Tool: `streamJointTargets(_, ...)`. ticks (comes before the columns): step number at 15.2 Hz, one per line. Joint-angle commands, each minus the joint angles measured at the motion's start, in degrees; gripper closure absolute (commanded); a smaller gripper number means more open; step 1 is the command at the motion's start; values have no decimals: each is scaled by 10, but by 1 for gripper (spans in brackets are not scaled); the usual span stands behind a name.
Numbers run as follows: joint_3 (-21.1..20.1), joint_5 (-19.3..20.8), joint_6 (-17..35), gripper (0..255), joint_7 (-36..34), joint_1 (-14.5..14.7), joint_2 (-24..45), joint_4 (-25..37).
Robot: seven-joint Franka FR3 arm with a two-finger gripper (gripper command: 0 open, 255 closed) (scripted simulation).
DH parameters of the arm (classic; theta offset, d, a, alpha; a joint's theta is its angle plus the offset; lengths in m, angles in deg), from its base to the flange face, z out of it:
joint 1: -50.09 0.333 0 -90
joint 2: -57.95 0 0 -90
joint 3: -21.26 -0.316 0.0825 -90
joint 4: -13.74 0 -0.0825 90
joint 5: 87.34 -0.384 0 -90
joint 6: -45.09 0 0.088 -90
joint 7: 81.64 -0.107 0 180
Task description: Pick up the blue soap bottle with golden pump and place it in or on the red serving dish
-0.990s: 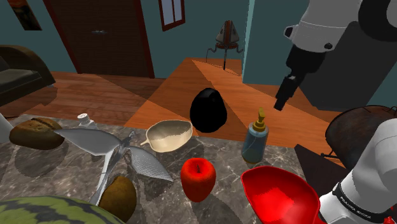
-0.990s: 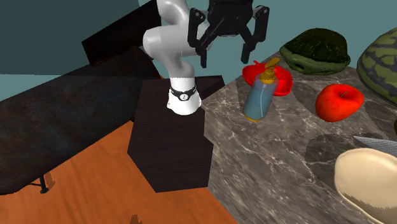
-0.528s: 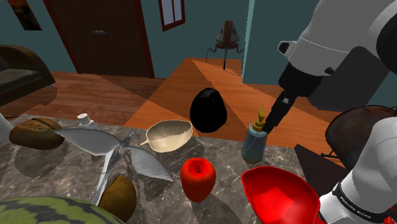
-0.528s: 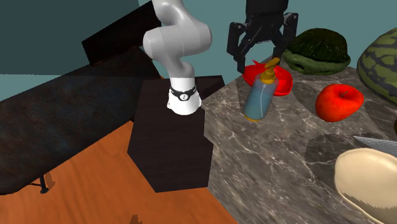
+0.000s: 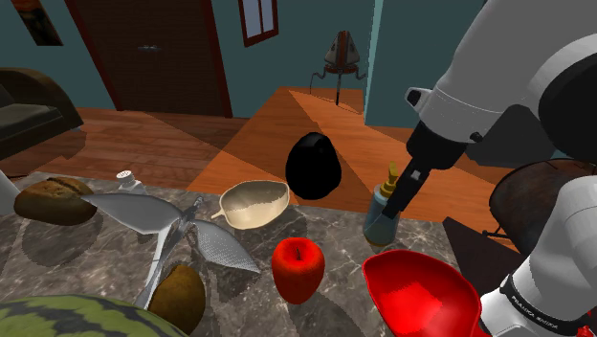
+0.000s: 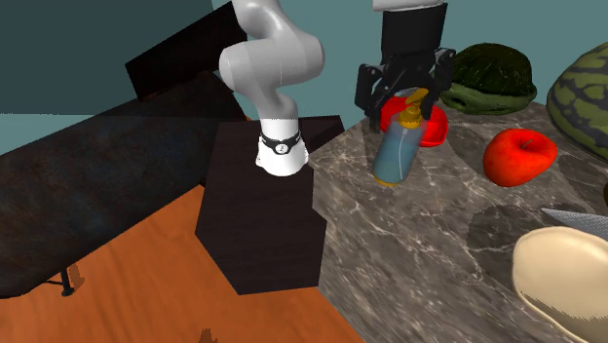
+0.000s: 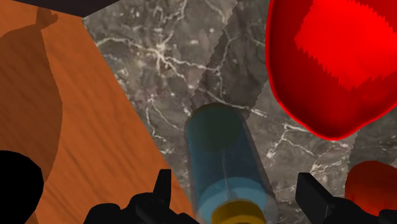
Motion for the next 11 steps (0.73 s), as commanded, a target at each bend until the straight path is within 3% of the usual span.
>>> streamJointTargets(1,-2,-1,8,0,1,0,2,-5)
streamJointTargets(7,-2,-1,7,0,1,0,2,-5)
streamJointTargets(8,-2,-1,7,255,1,0,2,-5)
streamJointTargets(11,-2,-1,8,255,1,0,2,-5)
